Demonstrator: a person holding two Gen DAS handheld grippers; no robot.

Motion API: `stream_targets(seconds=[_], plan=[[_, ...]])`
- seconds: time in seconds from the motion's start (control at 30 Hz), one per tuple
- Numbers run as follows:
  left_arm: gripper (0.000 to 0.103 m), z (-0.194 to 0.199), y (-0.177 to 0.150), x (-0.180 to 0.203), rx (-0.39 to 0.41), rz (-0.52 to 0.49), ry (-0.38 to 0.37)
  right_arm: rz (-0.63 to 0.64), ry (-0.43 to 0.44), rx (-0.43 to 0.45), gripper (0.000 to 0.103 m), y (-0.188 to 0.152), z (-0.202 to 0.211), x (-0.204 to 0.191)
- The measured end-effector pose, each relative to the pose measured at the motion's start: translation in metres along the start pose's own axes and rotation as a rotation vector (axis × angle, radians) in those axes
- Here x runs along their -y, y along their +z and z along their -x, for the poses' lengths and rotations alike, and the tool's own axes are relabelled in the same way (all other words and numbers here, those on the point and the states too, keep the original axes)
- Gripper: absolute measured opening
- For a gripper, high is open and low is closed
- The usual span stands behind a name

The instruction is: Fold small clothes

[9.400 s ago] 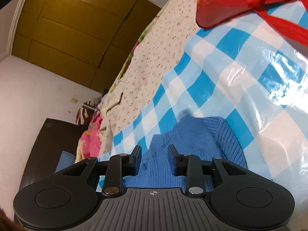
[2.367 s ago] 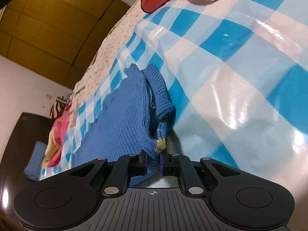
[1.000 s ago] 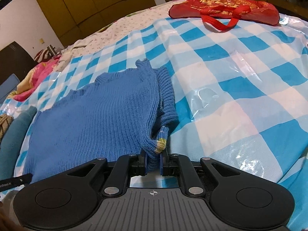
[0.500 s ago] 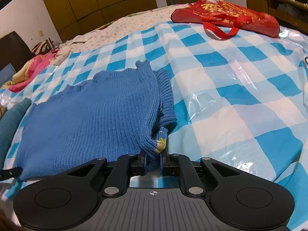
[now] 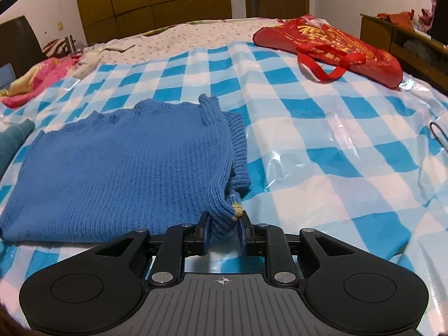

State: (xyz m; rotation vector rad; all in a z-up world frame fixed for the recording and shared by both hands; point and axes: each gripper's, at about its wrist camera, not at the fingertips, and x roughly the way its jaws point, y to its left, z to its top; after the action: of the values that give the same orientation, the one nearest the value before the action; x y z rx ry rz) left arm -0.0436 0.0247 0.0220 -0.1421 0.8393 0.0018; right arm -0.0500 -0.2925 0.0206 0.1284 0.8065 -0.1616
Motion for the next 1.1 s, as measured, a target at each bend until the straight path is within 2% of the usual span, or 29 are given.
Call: stream_targets(seconds=[0.63,0.97,1.1], plan=[[0.040,-0.011,0.000,-0.004,-0.015,0.038,-0.052,0.133,-0.120,0.025,0.024,0.009,0.014,-0.015],[0.047,-0.021,-0.001,-0.004,-0.056,0.037,-0.051,0.122,-0.132,0.000,0.025,0.004,0.012,-0.011],[0.047,-0.018,-0.002,-0.002,-0.049,0.035,-0.044,0.098,-0.120,-0.001,0.025,0.007,0.014,-0.004]])
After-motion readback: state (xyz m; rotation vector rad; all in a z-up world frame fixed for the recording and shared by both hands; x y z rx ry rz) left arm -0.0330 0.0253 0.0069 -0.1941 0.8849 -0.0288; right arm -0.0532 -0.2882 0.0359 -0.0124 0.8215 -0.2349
